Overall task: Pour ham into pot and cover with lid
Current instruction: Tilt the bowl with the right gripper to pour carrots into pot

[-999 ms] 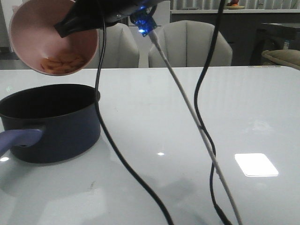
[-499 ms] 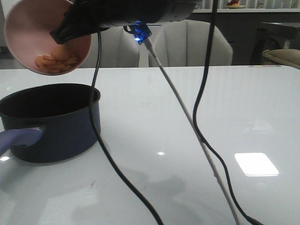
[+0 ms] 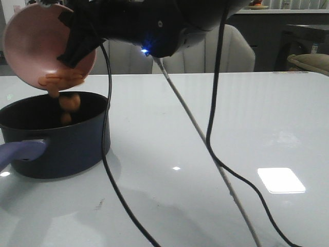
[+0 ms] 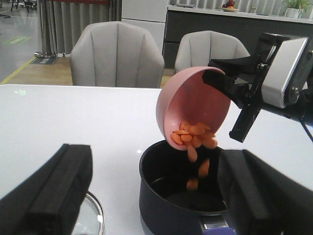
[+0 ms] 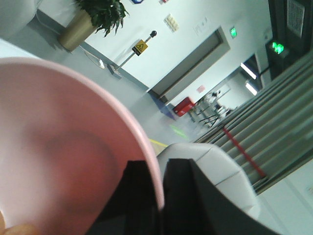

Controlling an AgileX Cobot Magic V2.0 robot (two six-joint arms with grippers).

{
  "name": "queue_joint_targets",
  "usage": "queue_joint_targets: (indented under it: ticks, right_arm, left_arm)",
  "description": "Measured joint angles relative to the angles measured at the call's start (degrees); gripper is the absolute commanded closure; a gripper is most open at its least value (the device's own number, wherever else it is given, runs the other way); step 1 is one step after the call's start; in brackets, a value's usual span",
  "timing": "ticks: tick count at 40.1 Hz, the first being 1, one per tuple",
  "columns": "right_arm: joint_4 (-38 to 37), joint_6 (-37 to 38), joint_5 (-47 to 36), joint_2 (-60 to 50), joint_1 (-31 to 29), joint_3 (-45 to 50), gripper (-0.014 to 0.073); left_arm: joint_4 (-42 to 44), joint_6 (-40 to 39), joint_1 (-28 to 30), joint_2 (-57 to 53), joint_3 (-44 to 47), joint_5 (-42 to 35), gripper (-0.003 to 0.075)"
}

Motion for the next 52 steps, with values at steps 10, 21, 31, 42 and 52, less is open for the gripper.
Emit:
queue_joint_targets:
  ticks: [10, 21, 31, 42, 52]
  right_arm:
    - [-0.08, -7.07, -3.92, 0.20, 1.27, 0.10, 0.0454]
    - [-0.08, -17.06, -12.61, 0.20, 1.27, 1.61, 0.0454]
    - [-0.08, -18.92, -15.58, 1.24, 1.27, 2.22, 0.0454]
    - [13.32, 3.73, -13.58, 1.46, 2.12, 2.36, 0.0454]
    - [23.23, 21.69, 11.89, -4.98, 2.01, 2.36, 0.0454]
  left_arm:
    - [0.00, 0.00, 0.00, 0.00, 0.00, 0.00, 0.0158]
    - [0.00, 0.00, 0.00, 0.00, 0.00, 0.00, 0.0158]
    - [0.00, 0.00, 0.00, 0.00, 0.00, 0.00, 0.0158]
    - [0.00, 0.00, 0.00, 0.00, 0.00, 0.00, 0.0158]
    - [0.00, 0.00, 0.00, 0.00, 0.00, 0.00, 0.0158]
